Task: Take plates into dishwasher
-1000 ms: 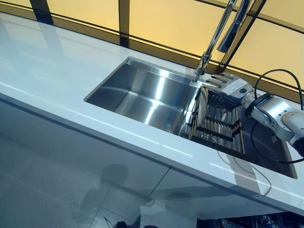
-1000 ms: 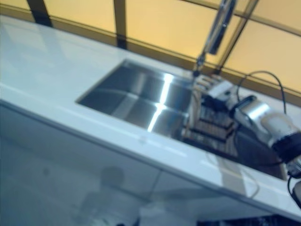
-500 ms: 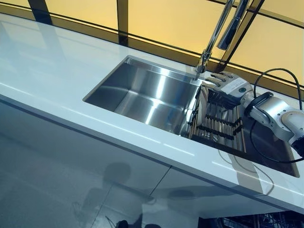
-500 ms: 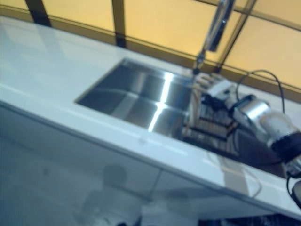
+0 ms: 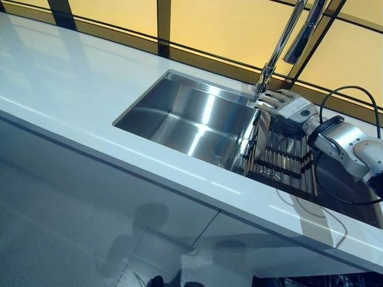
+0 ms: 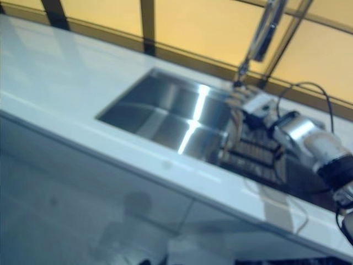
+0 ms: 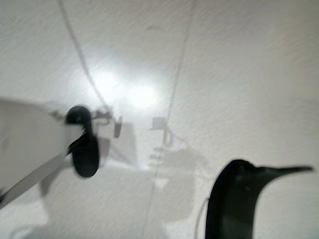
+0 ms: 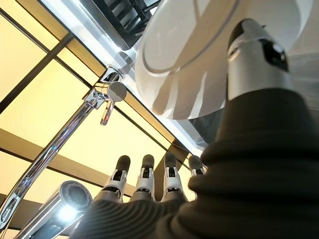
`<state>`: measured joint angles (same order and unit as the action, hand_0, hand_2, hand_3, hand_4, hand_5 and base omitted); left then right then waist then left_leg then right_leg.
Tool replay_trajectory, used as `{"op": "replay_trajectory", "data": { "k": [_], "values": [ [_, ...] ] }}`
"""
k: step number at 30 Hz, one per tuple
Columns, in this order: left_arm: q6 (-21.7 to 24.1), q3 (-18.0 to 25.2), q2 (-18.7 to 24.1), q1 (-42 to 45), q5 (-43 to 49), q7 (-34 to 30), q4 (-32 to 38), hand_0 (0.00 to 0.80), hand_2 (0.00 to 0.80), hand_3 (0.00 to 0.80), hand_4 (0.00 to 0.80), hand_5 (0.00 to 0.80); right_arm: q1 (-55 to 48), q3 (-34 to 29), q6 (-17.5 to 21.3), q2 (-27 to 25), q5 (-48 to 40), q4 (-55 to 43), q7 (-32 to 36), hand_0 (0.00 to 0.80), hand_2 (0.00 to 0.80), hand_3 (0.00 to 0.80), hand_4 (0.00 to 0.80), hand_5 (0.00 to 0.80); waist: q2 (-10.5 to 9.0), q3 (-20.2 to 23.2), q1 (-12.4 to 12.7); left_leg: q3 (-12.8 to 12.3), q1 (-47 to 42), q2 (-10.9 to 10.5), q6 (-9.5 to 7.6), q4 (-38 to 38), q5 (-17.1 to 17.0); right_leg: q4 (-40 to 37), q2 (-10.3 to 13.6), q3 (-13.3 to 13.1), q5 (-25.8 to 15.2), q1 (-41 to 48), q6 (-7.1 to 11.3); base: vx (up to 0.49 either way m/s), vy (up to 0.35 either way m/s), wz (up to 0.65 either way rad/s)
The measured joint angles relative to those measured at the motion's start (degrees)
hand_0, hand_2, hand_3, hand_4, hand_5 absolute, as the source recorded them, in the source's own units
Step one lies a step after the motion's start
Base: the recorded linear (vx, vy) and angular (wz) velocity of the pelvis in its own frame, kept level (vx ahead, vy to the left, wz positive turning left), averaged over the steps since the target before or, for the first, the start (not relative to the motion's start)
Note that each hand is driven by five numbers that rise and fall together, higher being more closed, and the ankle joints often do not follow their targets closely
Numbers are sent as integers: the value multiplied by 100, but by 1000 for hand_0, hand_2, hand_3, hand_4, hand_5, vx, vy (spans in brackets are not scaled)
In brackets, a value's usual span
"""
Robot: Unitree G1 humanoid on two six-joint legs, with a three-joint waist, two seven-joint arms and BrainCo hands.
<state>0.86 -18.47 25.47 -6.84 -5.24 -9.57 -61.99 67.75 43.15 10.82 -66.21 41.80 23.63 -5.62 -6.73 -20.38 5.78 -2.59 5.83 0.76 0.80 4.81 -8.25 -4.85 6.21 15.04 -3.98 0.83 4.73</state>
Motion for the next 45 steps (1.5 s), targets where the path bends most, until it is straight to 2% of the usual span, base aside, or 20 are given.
{"op": "replay_trajectory", "data": {
  "k": [9,18,31,42,45],
  "values": [
    [-3,0,-3,1,-1,0,28,0,0,0,0,0,1,0,-4,23,106,-11,61,0,0,0,0,0,1,-1,7,11,7,0,0,0,-1,0,-2,10,5,-1,2,0,0,0],
    [5,0,-2,-1,-3,0,35,0,0,0,0,0,0,39,1,33,801,39,429,0,0,0,0,0,-1,-20,12,104,106,-10,4,-2,-18,0,-5,116,21,-53,1,6,-10,5],
    [16,-3,9,-17,-13,0,35,0,0,0,0,0,-1,41,136,46,1848,145,369,0,0,0,0,0,-38,-55,52,100,105,-8,3,-2,-26,0,-7,117,21,-53,1,0,0,0],
    [30,-2,9,-30,-128,1,46,0,0,0,0,0,1,-79,142,274,2871,79,166,0,0,0,0,0,-65,-174,89,104,169,-10,2,-4,-30,0,-7,122,21,-107,1,-1,0,0],
    [53,-1,13,-37,-220,2,119,0,0,0,0,0,0,-71,297,336,3208,38,169,0,0,0,0,0,-63,-221,129,103,189,-12,2,-4,-30,-1,-6,123,21,-132,1,0,0,0]
  ]
}}
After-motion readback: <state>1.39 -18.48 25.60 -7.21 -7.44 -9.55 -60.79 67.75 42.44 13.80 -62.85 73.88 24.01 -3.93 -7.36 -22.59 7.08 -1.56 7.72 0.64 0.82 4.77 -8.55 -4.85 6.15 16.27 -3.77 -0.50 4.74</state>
